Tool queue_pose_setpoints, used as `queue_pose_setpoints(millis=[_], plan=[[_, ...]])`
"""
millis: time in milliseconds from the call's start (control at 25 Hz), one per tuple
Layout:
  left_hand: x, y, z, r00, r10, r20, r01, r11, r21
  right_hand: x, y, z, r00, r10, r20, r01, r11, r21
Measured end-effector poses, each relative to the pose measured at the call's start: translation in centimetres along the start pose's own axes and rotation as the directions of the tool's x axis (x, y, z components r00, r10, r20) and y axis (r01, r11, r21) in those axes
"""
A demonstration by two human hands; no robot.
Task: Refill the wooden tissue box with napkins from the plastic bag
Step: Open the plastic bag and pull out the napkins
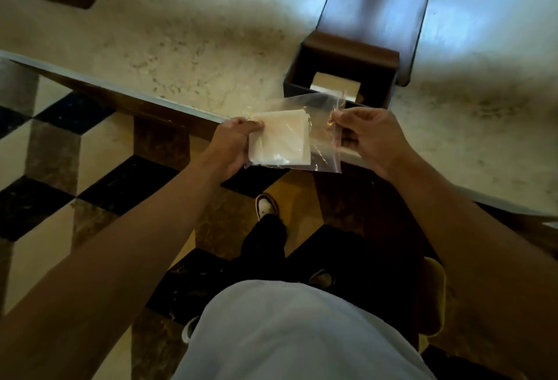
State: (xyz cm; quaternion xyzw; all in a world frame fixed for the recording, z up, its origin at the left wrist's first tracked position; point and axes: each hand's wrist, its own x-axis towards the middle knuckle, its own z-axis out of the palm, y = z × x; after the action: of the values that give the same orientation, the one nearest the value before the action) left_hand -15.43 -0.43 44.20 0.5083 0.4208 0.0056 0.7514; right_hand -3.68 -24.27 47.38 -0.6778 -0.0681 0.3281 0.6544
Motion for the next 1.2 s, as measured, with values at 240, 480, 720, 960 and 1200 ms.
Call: queue_pose_setpoints(millis=[240, 480, 720, 960, 1200], plan=[[9.1, 3.3, -1.2, 0.991, -0.017, -0.136, 0.03, 0.995, 0.094, 10.0, -3.8, 6.1, 0.999, 0.024, 0.046, -0.023, 0.999, -0.027], [13.9, 6.0, -2.0, 0.993, 0.014, -0.121, 0.029, 0.936, 0.35, 15.8, -6.3, 10.4, 0.995, 0.1, -0.023, -0.101, 0.993, -0.054], [14.6, 9.0, -0.7, 0.98, 0.18, -0.088, -0.116, 0.869, 0.48, 18.1, -7.0, 11.6, 0.988, 0.114, -0.105, -0.123, 0.988, -0.089], [12.1, 13.8, 1.8, 0.933, 0.311, 0.181, -0.352, 0.89, 0.29, 18.5, -7.7, 11.6, 0.996, 0.007, -0.091, -0.027, 0.975, -0.222], [11.6, 14.4, 3.1, 0.945, 0.275, 0.176, -0.319, 0.894, 0.314, 17.8, -8.4, 9.7, 1.0, -0.017, 0.001, 0.017, 0.944, -0.329]])
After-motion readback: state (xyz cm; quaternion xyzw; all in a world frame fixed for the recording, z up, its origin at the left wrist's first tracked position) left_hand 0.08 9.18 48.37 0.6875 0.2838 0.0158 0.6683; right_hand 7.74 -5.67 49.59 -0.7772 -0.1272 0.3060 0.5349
